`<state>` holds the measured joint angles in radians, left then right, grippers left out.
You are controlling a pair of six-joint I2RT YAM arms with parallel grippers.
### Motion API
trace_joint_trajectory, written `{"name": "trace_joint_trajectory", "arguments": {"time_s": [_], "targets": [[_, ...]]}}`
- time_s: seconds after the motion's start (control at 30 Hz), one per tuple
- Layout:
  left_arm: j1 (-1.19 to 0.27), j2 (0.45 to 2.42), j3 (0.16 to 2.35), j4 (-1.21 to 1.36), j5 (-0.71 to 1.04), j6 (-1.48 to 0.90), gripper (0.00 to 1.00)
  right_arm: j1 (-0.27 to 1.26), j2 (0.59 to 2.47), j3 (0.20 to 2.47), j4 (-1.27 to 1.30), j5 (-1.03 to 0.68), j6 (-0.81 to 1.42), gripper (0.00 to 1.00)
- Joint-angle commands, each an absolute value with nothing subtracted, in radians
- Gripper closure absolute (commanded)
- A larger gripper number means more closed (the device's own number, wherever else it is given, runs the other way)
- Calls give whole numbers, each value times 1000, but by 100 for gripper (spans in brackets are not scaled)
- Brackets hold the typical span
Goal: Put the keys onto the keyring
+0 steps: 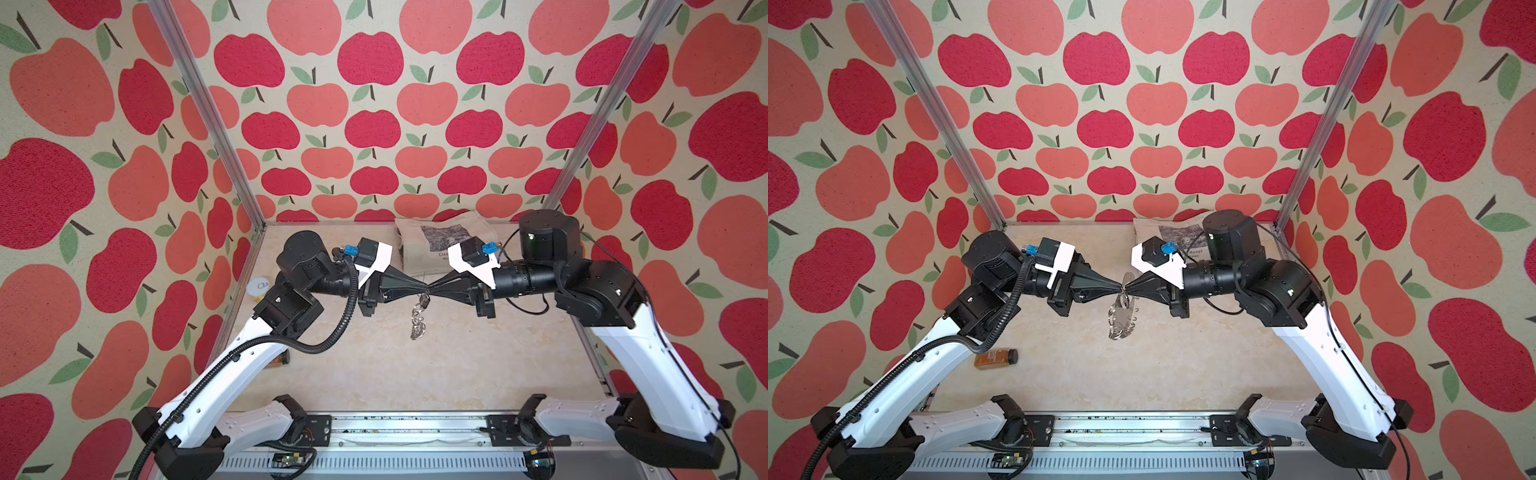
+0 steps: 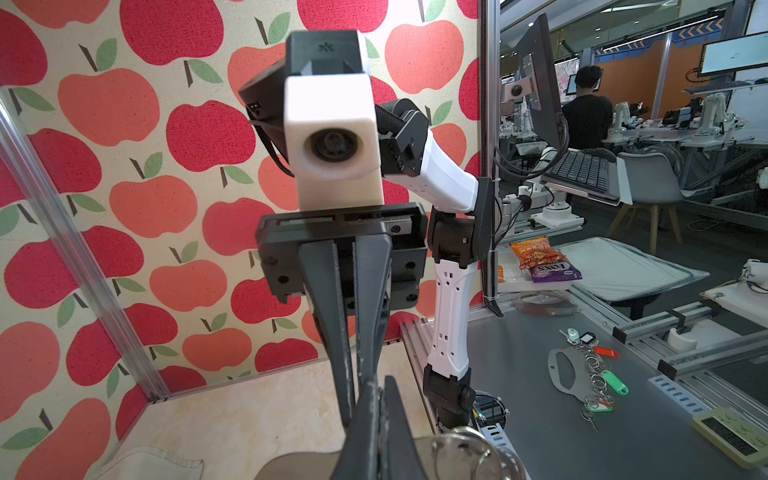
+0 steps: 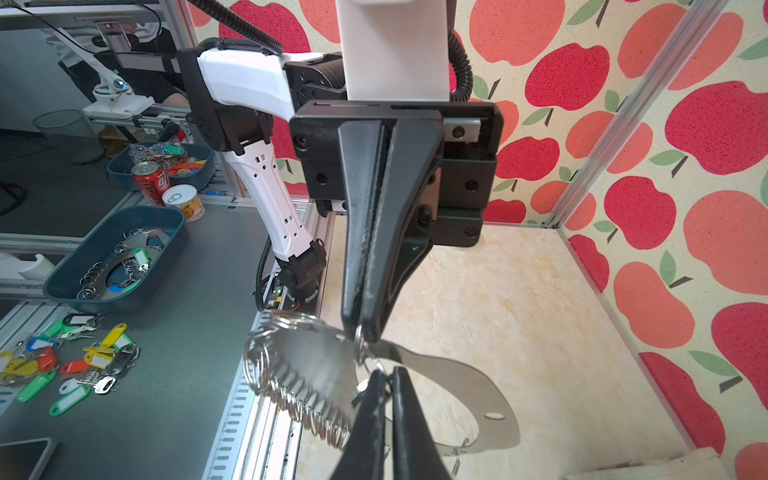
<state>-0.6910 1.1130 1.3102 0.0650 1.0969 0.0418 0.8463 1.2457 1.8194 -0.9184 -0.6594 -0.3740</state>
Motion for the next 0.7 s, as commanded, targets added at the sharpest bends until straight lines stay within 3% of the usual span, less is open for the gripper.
{"name": "trace_joint_trajectory", "arguments": {"time_s": [0.0,0.27,0.67], "targets": [[-686,1097,1344,127,1095,40,100,857,1232,1810,-939,-681,-381,97],[-684,1066,1306,209,1019,29,100,861,1203,1777,-934,-654,-371,100],[-686,1064,1159,598,884,-140,100,862,1152,1662,-818,-612,-298,100]]}}
